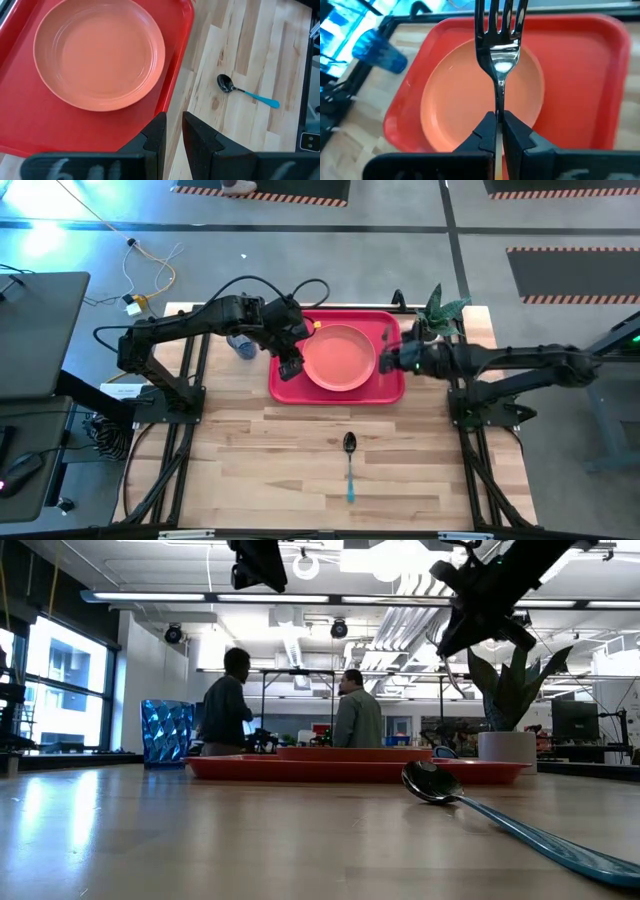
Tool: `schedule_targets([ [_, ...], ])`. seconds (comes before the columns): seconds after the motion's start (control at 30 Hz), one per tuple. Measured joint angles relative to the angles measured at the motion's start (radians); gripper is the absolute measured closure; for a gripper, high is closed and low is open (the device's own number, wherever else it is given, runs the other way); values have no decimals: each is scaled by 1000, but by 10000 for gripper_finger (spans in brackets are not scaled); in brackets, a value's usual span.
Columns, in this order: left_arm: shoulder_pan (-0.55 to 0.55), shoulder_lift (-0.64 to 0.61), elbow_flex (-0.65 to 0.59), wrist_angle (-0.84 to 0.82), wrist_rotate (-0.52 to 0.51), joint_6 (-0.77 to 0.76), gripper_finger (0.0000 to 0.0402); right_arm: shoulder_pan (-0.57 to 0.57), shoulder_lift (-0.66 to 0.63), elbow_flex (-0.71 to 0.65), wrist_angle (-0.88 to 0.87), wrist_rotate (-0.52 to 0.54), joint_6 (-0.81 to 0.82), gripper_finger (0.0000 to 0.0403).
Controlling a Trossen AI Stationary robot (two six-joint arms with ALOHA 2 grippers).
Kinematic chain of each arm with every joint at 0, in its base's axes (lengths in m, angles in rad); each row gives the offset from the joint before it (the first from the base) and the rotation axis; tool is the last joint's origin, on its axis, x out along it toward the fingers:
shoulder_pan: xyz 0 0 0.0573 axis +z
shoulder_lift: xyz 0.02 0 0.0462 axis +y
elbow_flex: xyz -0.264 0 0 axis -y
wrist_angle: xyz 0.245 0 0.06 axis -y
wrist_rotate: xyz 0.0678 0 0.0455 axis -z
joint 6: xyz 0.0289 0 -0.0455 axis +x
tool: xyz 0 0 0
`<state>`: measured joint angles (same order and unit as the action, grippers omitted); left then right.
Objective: Pick and place plate/cup/fork/spoon on tray
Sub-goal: Put the orange fork to the right of the orange plate on the red tray
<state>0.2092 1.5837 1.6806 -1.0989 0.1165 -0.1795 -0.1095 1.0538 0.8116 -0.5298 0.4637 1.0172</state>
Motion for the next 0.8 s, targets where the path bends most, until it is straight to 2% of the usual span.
schedule_targets([
  [0.33,1,0,0,1,0,0,350,-155,32,126,-217,-67,-40,402],
  [0.57,18,0,0,1,-1,0,351,-234,162,181,-314,-169,-39,402],
  [0.8,43,0,0,1,-2,-2,350,-278,270,185,-320,-254,-7,402],
])
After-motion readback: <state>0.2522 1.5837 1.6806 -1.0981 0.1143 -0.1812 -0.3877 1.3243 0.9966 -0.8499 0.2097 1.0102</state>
